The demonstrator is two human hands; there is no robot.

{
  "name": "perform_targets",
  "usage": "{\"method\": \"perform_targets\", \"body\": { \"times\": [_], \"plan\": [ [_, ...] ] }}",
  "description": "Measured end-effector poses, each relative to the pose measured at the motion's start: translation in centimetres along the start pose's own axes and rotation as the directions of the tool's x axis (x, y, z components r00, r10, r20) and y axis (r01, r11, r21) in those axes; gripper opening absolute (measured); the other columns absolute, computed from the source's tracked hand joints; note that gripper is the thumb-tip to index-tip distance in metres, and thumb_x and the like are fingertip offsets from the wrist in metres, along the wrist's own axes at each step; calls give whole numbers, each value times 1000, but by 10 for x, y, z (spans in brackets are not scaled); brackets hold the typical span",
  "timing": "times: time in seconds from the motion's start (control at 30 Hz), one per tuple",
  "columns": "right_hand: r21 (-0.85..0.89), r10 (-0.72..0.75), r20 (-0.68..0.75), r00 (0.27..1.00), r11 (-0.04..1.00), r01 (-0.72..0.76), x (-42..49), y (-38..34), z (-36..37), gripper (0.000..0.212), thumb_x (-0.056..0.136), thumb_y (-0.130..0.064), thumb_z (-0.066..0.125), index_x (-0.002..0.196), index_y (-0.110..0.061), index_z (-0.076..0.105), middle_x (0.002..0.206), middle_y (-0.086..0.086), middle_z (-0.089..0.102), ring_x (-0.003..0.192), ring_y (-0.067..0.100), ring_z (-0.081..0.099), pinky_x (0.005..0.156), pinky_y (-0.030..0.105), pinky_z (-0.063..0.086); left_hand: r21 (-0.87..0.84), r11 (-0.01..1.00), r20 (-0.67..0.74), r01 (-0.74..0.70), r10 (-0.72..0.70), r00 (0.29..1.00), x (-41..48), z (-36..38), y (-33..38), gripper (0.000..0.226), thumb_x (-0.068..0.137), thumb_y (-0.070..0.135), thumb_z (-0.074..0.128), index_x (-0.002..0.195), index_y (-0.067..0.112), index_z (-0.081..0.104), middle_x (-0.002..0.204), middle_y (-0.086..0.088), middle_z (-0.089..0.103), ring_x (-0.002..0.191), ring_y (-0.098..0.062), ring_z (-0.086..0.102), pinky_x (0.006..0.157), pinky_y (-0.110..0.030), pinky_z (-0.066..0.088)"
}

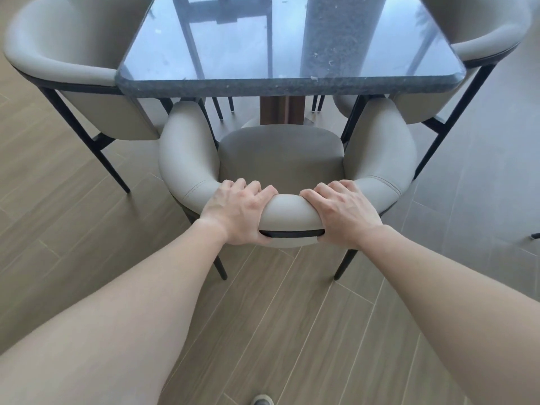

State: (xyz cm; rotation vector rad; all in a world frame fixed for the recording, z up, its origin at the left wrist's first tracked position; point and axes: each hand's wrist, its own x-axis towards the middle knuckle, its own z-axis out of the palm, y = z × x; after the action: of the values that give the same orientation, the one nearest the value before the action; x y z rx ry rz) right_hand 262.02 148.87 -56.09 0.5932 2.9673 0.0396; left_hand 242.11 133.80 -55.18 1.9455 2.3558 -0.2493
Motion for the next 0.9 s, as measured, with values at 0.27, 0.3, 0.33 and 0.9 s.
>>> {"method": "perform_targets", "body": {
  "times": [0.27, 0.3, 0.33, 0.9],
  "plan": [
    [72, -14, 89, 996, 997, 7, 4, 2, -9, 85, 75, -51, 80, 148, -30, 41, 135, -3, 56, 122, 27, 57, 115, 39, 34, -70, 997, 25, -28, 30, 999, 3, 2, -1, 91, 70, 81, 62, 145, 36, 40, 138, 10, 61, 116, -23, 64, 106, -43, 41],
    [78, -21, 134, 991, 997, 10, 8, 3, -13, 89, 73, -56, 80, 148, -31, 39, 136, -3, 57, 122, 27, 58, 114, 40, 36, -73, 997, 32, -28, 30, 999, 3, 2, -1, 91, 70, 81, 62, 146, 36, 38, 137, 10, 62, 114, -23, 65, 106, -43, 41],
    [80, -30, 186, 982, 997, 15, 12, 5, -16, 92, 70, -59, 80, 148, -31, 38, 135, -3, 58, 120, 27, 60, 112, 41, 39, -75, 997, 41, -25, 29, 999, 3, 1, -1, 91, 70, 81, 61, 146, 36, 37, 134, 9, 63, 111, -24, 65, 105, -43, 42],
    [-22, -87, 211, 974, 995, 94, -40, 33, -14, 67, 67, -64, 77, 104, -20, 43, 87, -4, 55, 76, 25, 60, 68, 37, 39, -105, 989, 23, -108, 111, 994, -11, 1, 63, 79, 68, 69, 71, 134, 28, 57, 105, 8, 65, 93, -24, 61, 88, -41, 49]
  ]
}}
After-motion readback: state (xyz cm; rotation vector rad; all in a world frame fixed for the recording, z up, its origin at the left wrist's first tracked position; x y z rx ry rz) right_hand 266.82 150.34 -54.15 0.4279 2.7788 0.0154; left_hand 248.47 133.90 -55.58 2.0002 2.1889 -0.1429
